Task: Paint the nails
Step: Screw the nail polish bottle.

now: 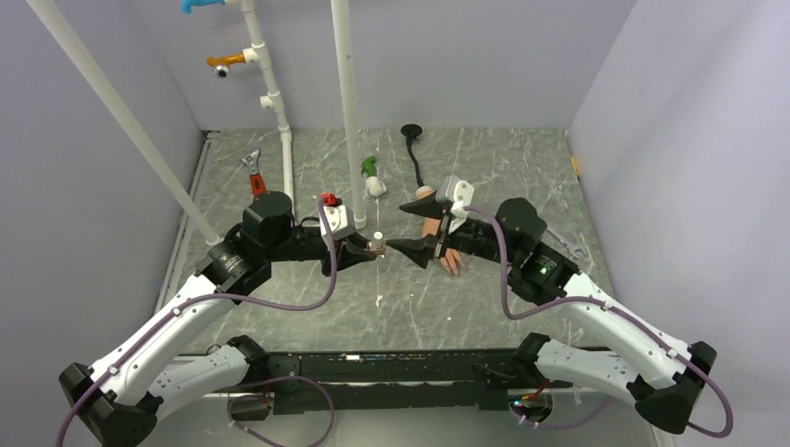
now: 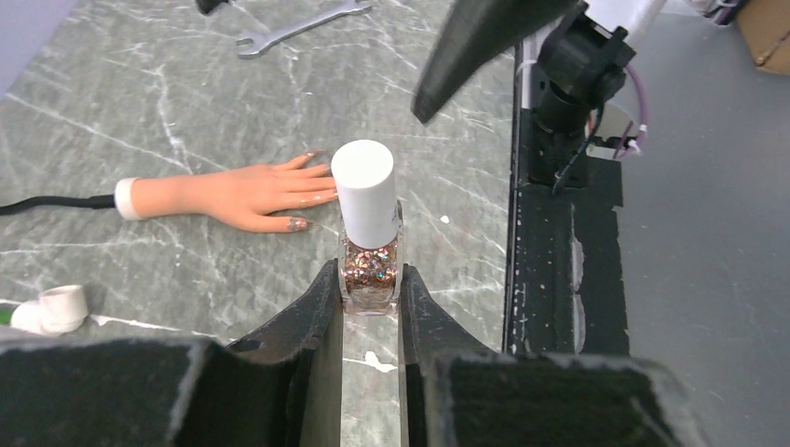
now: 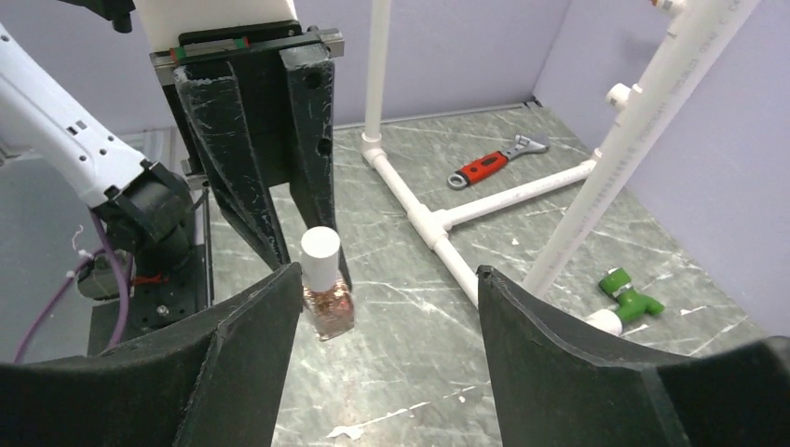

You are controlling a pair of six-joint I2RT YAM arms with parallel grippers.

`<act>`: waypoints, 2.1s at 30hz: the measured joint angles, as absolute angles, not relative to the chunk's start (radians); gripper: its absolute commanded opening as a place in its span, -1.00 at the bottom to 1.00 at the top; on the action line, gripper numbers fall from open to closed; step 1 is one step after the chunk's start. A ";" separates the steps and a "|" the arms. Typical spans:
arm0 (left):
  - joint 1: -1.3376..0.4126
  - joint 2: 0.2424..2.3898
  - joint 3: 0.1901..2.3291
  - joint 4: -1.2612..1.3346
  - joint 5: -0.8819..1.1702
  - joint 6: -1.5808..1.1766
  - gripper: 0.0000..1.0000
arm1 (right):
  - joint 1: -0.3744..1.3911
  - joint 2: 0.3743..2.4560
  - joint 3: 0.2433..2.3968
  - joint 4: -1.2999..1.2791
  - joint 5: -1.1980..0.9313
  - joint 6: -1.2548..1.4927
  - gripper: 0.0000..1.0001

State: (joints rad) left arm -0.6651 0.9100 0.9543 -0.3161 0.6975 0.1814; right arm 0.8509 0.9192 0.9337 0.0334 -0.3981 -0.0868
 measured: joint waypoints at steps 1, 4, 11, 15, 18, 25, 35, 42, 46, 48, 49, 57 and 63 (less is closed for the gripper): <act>-0.665 0.914 0.954 -0.320 0.716 0.183 -1.00 | 0.826 0.919 0.939 0.028 -0.430 -0.086 0.30; -0.665 0.923 0.954 -0.324 0.748 0.191 -1.00 | 0.789 0.921 0.955 0.012 -0.526 -0.085 0.27; -0.665 0.926 0.954 -0.327 0.765 0.196 -1.00 | 0.789 0.971 0.989 0.006 -0.680 -0.070 0.25; -0.665 0.926 0.954 -0.327 0.766 0.197 -1.00 | 0.789 1.004 0.990 0.001 -0.718 -0.059 0.23; -0.665 0.926 0.954 -0.327 0.767 0.197 -1.00 | 0.789 1.023 0.990 0.007 -0.734 -0.043 0.15; -0.665 0.927 0.954 -0.327 0.771 0.197 -1.00 | 0.789 1.050 0.990 0.072 -0.754 0.012 -0.14; -0.665 0.927 0.954 -0.327 0.772 0.197 -1.00 | 0.789 1.068 0.990 0.081 -0.761 0.027 -0.16; -0.665 0.927 0.954 -0.327 0.772 0.197 -1.00 | 0.789 1.081 0.986 0.081 -0.760 0.027 -0.32; -0.665 0.927 0.954 -0.327 0.772 0.197 -1.00 | 0.789 1.083 0.981 0.080 -0.760 0.027 -0.57; -0.665 0.927 0.954 -0.327 0.772 0.197 -1.00 | 0.789 1.083 0.979 0.080 -0.759 0.027 -0.73; -0.665 0.927 0.954 -0.327 0.772 0.197 -1.00 | 0.789 1.083 0.978 0.080 -0.760 0.027 -0.77; -0.665 0.926 0.954 -0.327 0.759 0.194 -1.00 | 0.789 1.083 0.974 0.084 -0.749 0.030 -1.00; -0.665 0.928 0.954 -0.330 0.704 0.189 -1.00 | 0.827 1.065 0.952 0.097 -0.615 0.037 -1.00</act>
